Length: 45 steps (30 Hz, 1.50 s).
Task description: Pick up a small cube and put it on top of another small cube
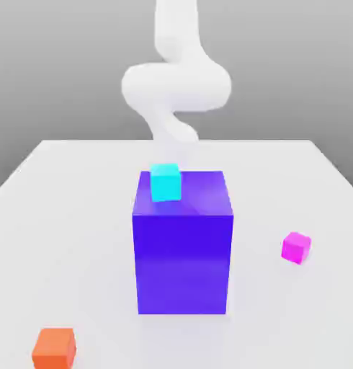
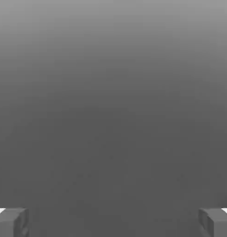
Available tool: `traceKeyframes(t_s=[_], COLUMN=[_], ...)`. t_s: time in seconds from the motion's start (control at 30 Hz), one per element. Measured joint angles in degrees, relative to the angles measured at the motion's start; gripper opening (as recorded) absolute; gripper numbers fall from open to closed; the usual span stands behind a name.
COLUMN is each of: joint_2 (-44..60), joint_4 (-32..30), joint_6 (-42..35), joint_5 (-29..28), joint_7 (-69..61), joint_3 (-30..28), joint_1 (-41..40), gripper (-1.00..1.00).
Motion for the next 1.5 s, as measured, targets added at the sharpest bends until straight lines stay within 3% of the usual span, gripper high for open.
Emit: traceKeyframes(t_s=[0.5, 0.83, 0.97, 1.07, 1.2, 1.33, 1.37, 1.5], joint_2=[19.7, 32.3, 37.4, 41.6, 49.2, 56.9, 58.0, 58.0], joint_4=[-15.0, -25.0, -29.1, -31.6, -30.5, -29.0, -28.8, -28.8], joint_6=[14.1, 23.9, 28.1, 31.4, 37.1, 43.3, 44.3, 44.3], joint_5=[9.7, 10.5, 6.6, -0.4, -13.3, -19.3, -19.5, -19.6], joint_7=[-6.4, -6.3, -3.3, 1.7, 10.6, 15.4, 15.7, 15.8], joint_3=[7.1, 15.8, 19.7, 20.9, 13.5, 2.9, 1.6, 1.6], joint_1=[16.9, 25.5, 27.5, 28.8, 33.1, 42.5, 43.7, 43.7], gripper=[0.0, 0.0, 0.0, 0.0, 0.0, 0.0, -1.0, -1.0])
